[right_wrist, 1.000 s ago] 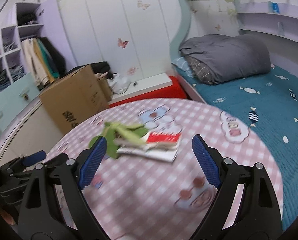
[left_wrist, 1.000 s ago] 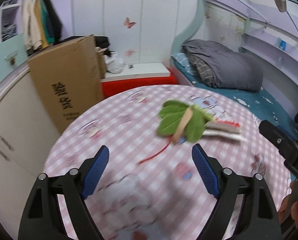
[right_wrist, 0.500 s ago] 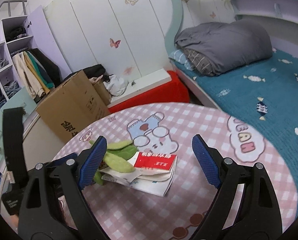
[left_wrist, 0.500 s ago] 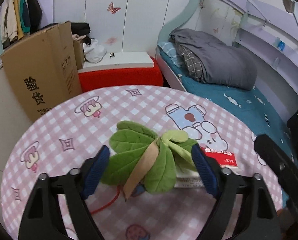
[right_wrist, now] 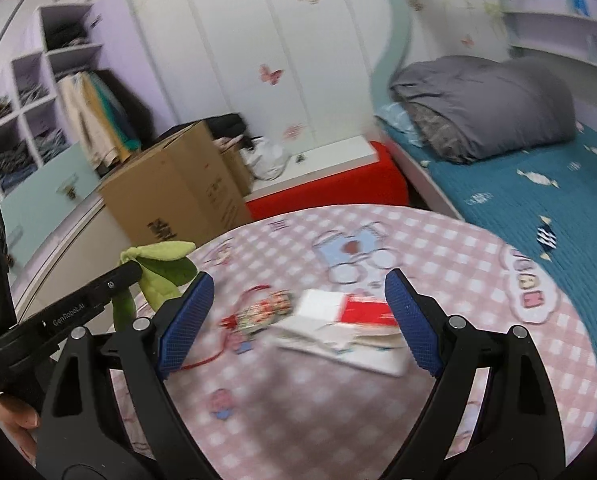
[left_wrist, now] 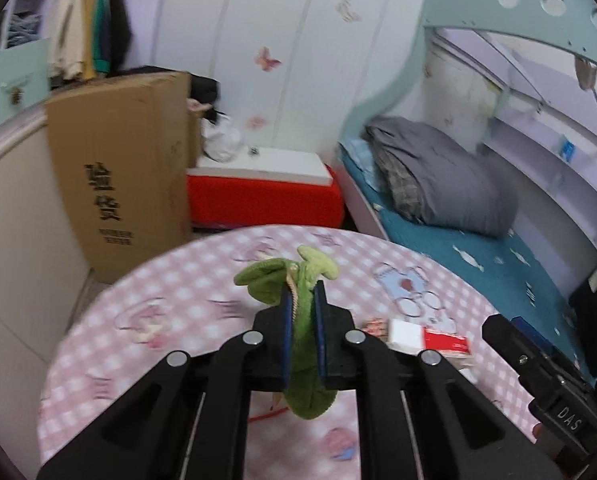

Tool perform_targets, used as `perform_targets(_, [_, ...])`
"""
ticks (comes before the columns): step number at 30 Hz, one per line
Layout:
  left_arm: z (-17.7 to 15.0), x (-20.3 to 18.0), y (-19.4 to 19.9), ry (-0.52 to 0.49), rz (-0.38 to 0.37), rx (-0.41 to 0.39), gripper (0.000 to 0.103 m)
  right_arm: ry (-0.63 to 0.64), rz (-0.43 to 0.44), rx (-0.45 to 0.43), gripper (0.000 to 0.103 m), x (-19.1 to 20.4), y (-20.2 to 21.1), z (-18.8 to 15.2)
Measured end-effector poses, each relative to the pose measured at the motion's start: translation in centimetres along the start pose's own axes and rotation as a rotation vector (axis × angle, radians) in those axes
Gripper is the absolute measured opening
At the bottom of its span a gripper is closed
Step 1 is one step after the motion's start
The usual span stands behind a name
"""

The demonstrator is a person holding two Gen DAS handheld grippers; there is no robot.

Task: Collect trash
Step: 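Grasp the green leaf plush with left while right grasps the red string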

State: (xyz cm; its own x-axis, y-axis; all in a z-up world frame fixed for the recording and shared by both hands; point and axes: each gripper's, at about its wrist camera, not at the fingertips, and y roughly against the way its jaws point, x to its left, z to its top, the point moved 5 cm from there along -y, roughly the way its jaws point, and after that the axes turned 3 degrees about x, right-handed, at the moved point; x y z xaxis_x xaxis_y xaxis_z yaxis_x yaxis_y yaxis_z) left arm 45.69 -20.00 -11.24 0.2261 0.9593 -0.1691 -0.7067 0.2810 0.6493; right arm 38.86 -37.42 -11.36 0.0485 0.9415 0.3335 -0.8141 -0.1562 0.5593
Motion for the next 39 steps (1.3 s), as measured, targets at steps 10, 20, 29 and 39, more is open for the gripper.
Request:
perform_targets(10, [-2.0, 6.8, 2.4, 0.032, 0.109, 0.023, 0.010, 0.064, 0.072, 0.268, 0.061, 6.4, -6.5, -3.6])
perform_targets(20, [-3.2, 10.8, 2.2, 0.065, 0.109, 0.055, 0.010, 0.068, -0.050, 0.322, 0.041, 6.5, -10.7, -4.0])
perform_targets(29, [-3.6, 12.8, 2.1, 0.086, 0.101, 0.066, 0.010, 0.104, -0.079, 0.321, 0.008, 6.7, -11.4, -4.2])
perform_targets(39, [-4.0, 15.2, 5.4, 0.133, 0.095, 0.046, 0.010, 0.136, 0.084, 0.278, 0.007, 12.8, -6.3, -3.9])
